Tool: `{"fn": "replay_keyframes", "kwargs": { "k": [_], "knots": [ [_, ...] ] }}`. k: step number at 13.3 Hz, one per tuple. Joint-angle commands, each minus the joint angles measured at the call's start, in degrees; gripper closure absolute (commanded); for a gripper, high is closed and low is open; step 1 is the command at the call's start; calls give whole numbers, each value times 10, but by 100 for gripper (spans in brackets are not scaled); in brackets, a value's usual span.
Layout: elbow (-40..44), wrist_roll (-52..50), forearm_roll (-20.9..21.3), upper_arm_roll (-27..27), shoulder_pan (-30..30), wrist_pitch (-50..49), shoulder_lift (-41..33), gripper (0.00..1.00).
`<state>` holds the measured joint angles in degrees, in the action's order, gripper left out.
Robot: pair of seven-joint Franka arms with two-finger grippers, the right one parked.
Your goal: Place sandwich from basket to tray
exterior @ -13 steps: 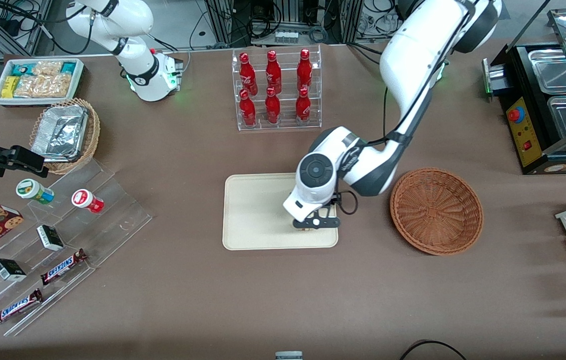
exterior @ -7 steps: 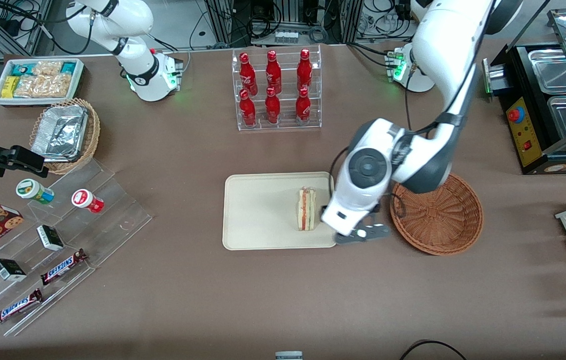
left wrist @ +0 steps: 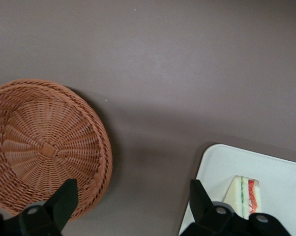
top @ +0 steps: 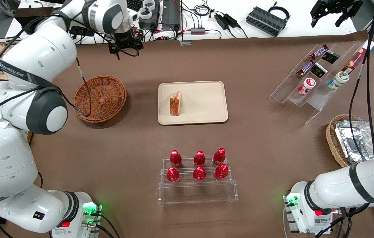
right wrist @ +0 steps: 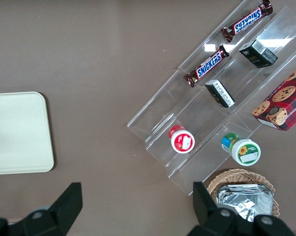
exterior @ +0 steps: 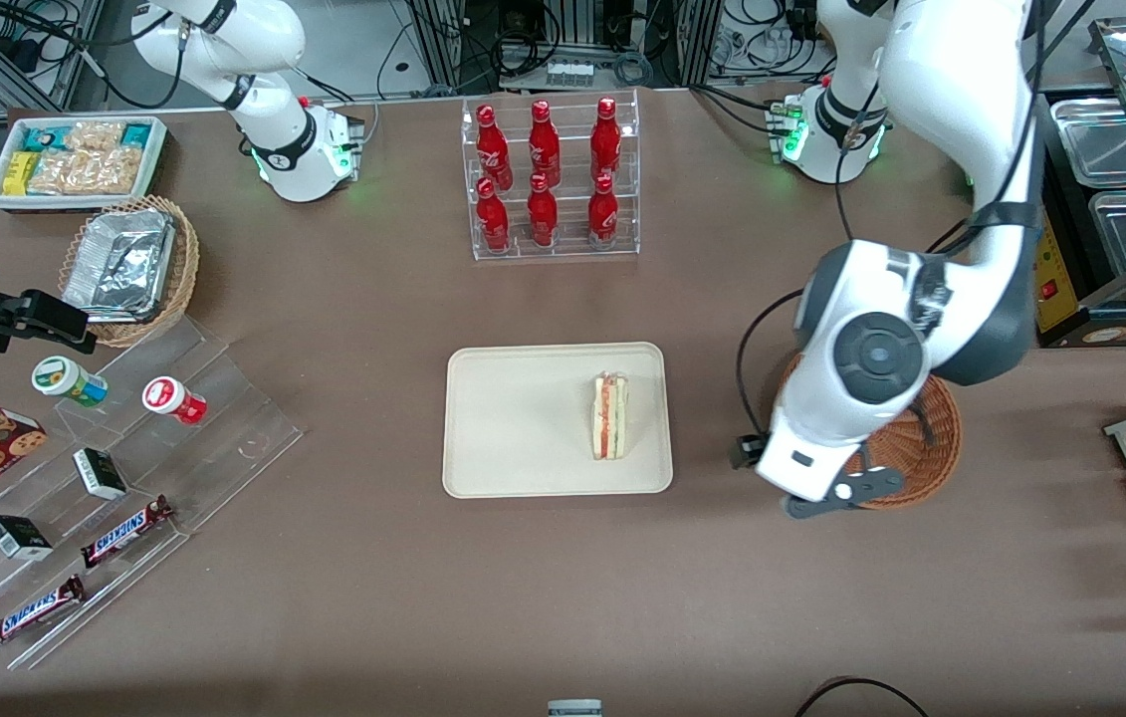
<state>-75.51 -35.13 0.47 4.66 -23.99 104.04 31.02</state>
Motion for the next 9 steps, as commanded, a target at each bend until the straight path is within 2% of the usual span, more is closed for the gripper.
{"fn": "replay_keyframes", "kwargs": {
  "k": [1,2,3,4,5,9],
  "knots": [
    [1,10,-11,12,-5,-23,-22,0],
    [-1,17,-11,12,-4,-30,-32,0],
    [-2,17,-12,0,44,-44,-38,0],
    [0,19,-8,-54,80,-64,-49,0],
    [1,20,-6,-81,117,-81,-56,0],
    [1,71,-4,-128,199,-156,-103,0]
  ]
}}
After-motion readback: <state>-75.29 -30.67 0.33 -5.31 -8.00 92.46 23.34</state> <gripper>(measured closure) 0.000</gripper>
